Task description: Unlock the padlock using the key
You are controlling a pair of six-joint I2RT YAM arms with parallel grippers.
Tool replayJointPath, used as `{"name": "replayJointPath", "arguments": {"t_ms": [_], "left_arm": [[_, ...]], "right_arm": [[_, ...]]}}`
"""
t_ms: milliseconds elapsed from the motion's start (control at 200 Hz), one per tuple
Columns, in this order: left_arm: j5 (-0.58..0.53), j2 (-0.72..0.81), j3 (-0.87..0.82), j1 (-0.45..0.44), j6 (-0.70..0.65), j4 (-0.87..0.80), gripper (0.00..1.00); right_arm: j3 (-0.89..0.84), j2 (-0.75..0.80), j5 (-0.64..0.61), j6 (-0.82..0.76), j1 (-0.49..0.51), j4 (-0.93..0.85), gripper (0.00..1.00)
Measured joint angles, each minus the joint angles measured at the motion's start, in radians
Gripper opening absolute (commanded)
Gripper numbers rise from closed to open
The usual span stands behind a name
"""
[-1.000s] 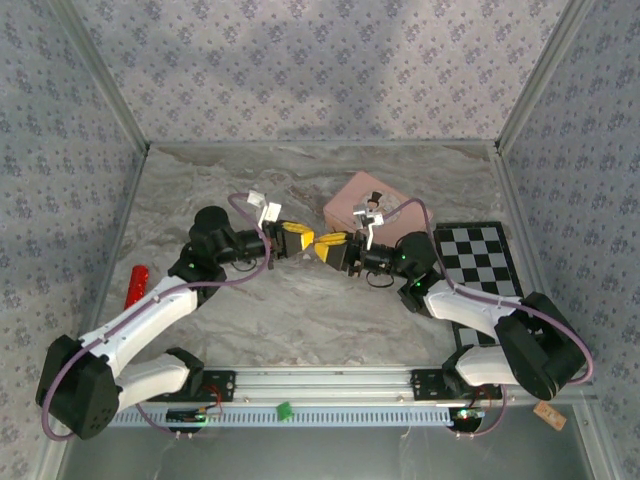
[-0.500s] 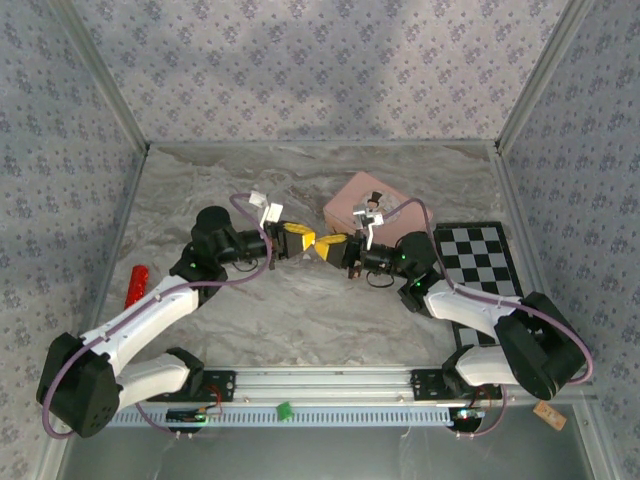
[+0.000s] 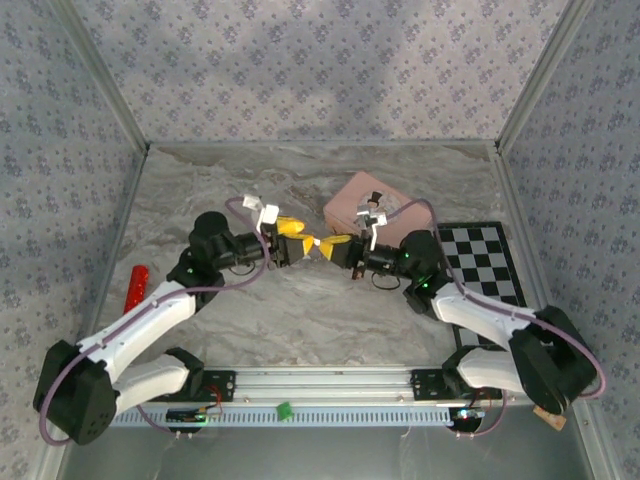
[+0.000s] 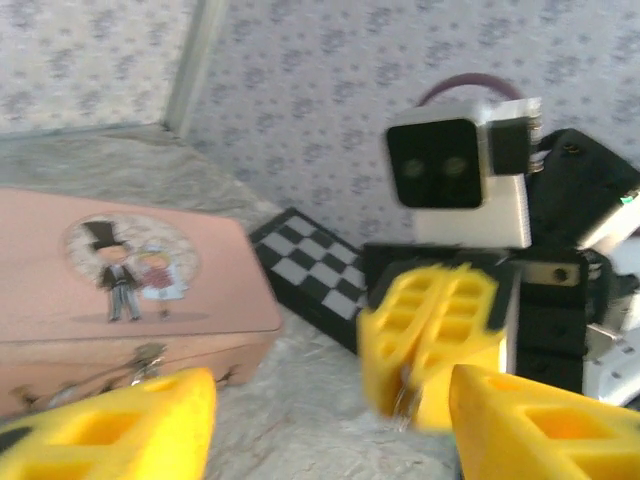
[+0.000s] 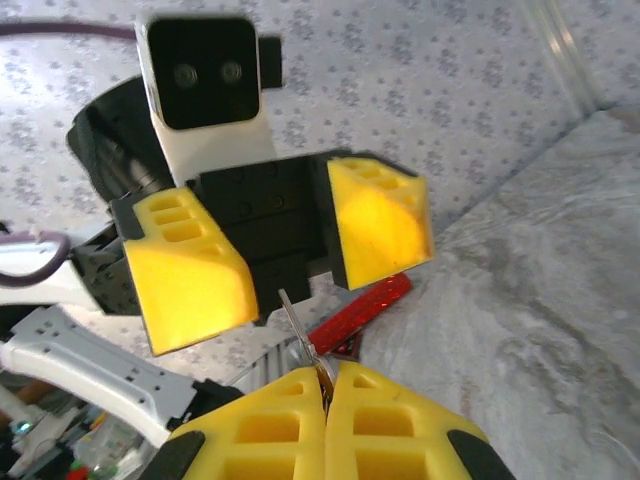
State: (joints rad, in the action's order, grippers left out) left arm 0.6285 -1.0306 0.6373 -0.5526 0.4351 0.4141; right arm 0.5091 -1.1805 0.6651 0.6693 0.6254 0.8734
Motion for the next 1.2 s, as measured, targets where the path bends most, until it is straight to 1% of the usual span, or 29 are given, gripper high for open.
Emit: {"name": "replayJointPath", "arguments": {"t_ms": [30,55,140,205,310,445,505,565,650,780,870,910,979,1019,1064,1199], "left_arm": [[-0.035,0.026,-0.018,0.007,0.003,-0.008,0.88],[-0.069,0.05,-0.03,0.016,0.001,-0.022,0.9],[-0.192,0.112,-0.043,0.053,0.012,-0.086,0.9],[-0.277,0.118,-0.025,0.085,0.021,-0.159,0.88],[-0.413,0.05,0.04,0.135,0.068,-0.302,0.88],[-0.487,-0.063,0.09,0.184,0.131,-0.429,0.86],[-0.496,-0.142,0.152,0.181,0.135,-0.504,0.86],[-0.498,-0.249,0.252,0.166,0.13,-0.573,0.86],[-0.481,-0.387,0.391,0.134,0.108,-0.623,0.87],[-0.411,-0.615,0.634,0.074,0.042,-0.716,0.87],[-0.395,-0.775,0.814,0.027,-0.013,-0.809,0.88],[-0.392,-0.827,0.866,0.004,-0.036,-0.835,0.87],[-0.386,-0.876,0.9,-0.044,-0.07,-0.868,0.84],[-0.38,-0.892,0.903,-0.072,-0.085,-0.885,0.8],[-0.373,-0.905,0.903,-0.1,-0.095,-0.9,0.78],[-0.341,-0.938,0.903,-0.157,-0.121,-0.906,0.76]], "right_arm": [[-0.005,0.029,-0.018,-0.019,-0.011,-0.042,0.0],[-0.01,0.055,-0.031,-0.036,-0.021,-0.078,0.0],[-0.021,0.146,-0.088,-0.096,-0.051,-0.228,0.0],[-0.021,0.21,-0.149,-0.143,-0.065,-0.351,0.0],[-0.017,0.285,-0.241,-0.208,-0.074,-0.533,0.0],[0.012,0.306,-0.349,-0.254,-0.085,-0.74,0.0],[0.018,0.311,-0.388,-0.264,-0.087,-0.806,0.0],[0.018,0.326,-0.417,-0.268,-0.088,-0.856,0.0],[0.018,0.356,-0.446,-0.268,-0.087,-0.906,0.0],[0.013,0.406,-0.472,-0.267,-0.087,-0.939,0.0],[0.003,0.448,-0.489,-0.267,-0.087,-0.964,0.0],[-0.002,0.468,-0.497,-0.267,-0.087,-0.974,0.0],[-0.008,0.505,-0.511,-0.267,-0.087,-0.998,0.0],[-0.008,0.524,-0.521,-0.267,-0.087,-1.012,0.0],[-0.009,0.542,-0.528,-0.267,-0.088,-1.025,0.0],[-0.013,0.568,-0.544,-0.267,-0.088,-1.035,0.0]]}}
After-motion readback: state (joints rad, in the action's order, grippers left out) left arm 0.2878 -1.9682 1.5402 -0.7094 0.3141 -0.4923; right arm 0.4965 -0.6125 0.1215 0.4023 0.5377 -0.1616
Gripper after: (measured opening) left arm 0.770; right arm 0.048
